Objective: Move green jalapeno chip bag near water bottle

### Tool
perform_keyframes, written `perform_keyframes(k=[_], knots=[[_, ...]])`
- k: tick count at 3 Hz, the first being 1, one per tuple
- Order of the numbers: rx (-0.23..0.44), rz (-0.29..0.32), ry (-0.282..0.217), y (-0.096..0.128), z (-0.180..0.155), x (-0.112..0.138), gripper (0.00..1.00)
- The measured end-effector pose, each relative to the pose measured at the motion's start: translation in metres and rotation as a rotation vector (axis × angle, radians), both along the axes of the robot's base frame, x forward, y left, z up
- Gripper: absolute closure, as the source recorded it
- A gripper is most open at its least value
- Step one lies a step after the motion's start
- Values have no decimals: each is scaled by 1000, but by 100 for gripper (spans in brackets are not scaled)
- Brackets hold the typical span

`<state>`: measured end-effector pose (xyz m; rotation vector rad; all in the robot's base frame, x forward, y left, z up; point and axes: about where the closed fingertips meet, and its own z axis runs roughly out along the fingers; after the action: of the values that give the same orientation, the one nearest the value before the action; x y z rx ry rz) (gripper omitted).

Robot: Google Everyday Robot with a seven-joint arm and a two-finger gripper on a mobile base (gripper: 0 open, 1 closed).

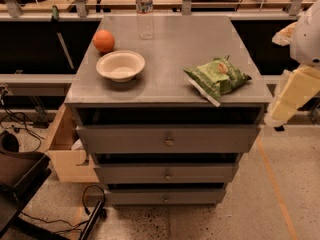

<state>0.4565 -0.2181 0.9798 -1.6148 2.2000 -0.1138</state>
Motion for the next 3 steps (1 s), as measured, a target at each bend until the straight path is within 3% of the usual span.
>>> perform_keyframes(k=[1,2,3], knots=[[158,-125,-51,-14,-25,20,0],[325,-233,-133,-26,-41,58,0],[453,-300,-242,-34,-40,98,0]])
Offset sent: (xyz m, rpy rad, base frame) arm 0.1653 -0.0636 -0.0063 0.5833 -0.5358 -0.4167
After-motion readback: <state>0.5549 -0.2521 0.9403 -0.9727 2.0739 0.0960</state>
